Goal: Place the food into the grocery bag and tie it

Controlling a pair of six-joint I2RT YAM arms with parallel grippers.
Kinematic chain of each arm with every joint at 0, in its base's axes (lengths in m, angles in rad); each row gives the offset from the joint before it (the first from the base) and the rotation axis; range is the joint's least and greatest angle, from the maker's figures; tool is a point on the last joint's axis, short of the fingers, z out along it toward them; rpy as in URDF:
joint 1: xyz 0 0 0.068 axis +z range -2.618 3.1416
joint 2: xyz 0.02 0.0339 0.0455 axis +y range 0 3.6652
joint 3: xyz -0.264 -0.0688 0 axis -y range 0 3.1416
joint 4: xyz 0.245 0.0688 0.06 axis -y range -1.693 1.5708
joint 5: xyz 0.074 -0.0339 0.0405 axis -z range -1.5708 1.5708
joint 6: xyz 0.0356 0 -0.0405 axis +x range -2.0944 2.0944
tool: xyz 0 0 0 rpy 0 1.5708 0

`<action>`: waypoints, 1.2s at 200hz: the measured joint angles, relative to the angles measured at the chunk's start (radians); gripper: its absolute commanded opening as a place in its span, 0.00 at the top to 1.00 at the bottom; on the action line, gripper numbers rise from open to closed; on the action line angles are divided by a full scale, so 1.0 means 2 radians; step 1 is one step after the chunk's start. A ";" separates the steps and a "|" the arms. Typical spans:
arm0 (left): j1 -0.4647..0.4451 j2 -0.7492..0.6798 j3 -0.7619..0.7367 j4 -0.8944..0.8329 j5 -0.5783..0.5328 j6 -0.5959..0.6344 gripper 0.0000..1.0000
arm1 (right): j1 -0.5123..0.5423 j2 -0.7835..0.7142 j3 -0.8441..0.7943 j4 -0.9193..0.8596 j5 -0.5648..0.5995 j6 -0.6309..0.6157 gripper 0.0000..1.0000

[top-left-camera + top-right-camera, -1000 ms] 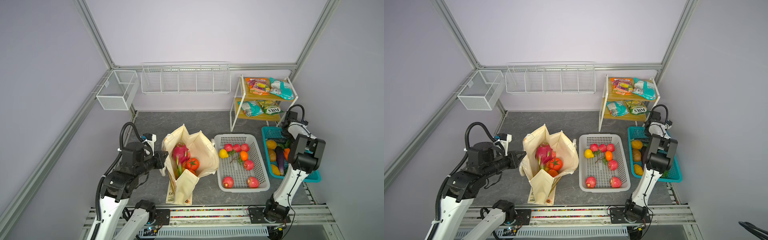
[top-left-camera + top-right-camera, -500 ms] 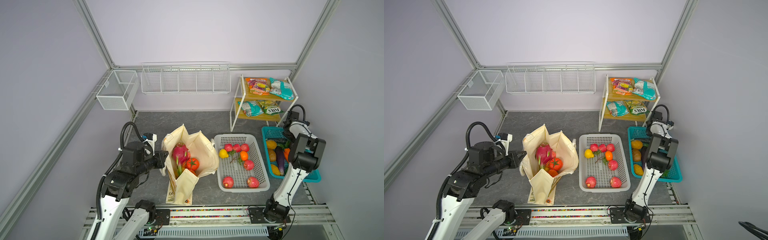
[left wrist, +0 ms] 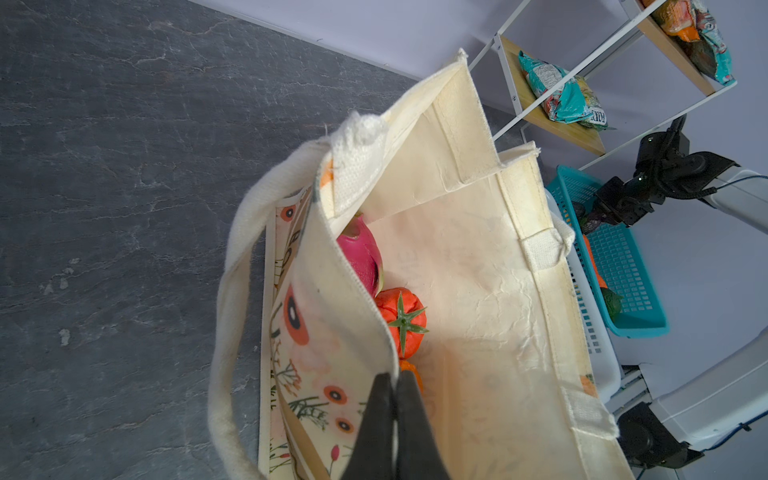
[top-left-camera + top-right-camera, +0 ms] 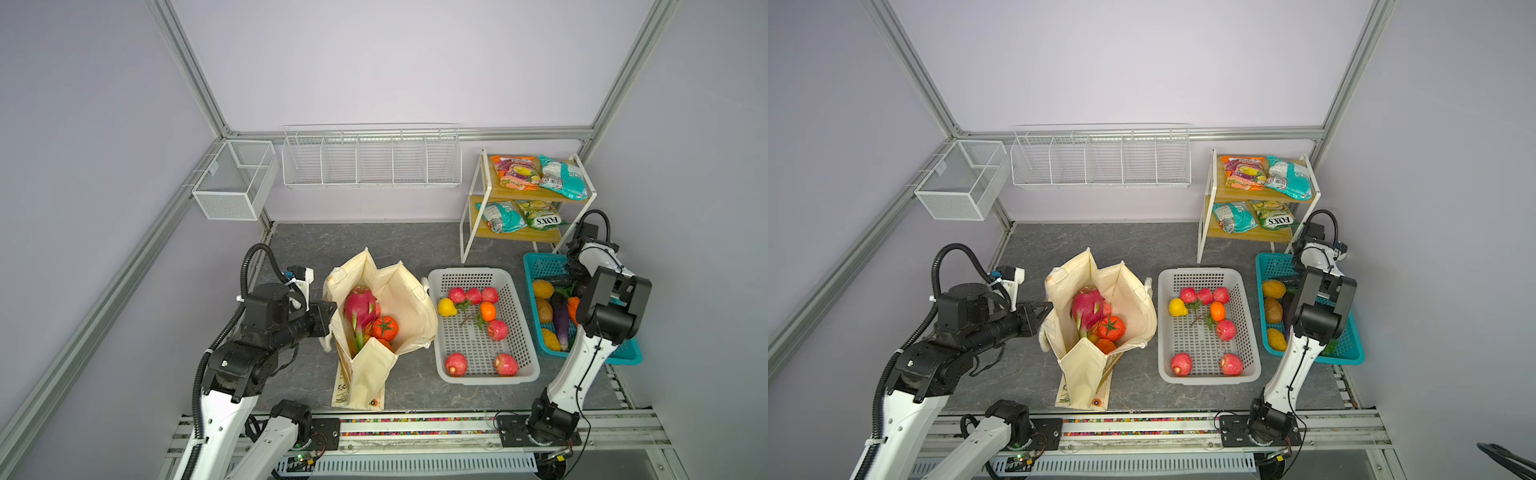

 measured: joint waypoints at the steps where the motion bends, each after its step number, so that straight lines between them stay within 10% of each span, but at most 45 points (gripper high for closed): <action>1: 0.000 0.000 0.000 0.000 0.000 0.000 1.00 | 0.000 -0.001 -0.001 0.000 0.000 0.000 0.85; 240: 0.000 -0.036 -0.020 0.006 0.000 -0.009 1.00 | 0.118 -0.550 -0.153 -0.068 -0.055 0.010 0.75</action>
